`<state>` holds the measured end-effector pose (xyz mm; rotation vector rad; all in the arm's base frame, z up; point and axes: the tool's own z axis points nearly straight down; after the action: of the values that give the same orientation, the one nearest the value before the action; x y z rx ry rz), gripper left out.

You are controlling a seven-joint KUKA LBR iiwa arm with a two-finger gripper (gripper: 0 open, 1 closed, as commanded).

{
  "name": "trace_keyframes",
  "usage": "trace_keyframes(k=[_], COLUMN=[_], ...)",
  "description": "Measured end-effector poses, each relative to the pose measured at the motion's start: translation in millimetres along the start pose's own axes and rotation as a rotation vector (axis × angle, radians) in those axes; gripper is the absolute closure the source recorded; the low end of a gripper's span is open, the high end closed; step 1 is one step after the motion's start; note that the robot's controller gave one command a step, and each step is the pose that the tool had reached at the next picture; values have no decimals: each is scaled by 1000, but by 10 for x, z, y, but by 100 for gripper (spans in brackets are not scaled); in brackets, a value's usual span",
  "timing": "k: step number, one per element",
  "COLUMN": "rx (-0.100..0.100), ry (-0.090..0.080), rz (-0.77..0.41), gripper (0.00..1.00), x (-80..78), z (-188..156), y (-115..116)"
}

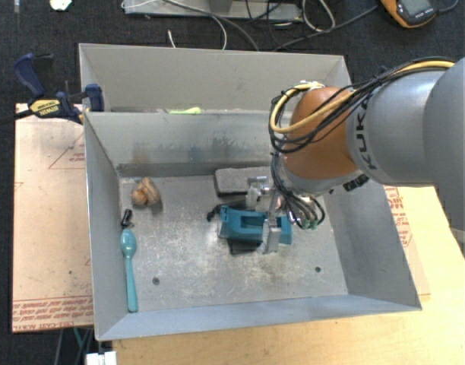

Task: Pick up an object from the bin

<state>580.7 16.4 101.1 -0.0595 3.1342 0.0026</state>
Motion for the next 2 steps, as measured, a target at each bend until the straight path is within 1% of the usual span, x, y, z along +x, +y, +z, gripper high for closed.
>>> trace_keyframes(k=[1,2], rx=[-1,-1], ry=[-3,-7], rz=[5,40], gripper=[0,100], x=[1,108], z=[284,278], y=[55,75])
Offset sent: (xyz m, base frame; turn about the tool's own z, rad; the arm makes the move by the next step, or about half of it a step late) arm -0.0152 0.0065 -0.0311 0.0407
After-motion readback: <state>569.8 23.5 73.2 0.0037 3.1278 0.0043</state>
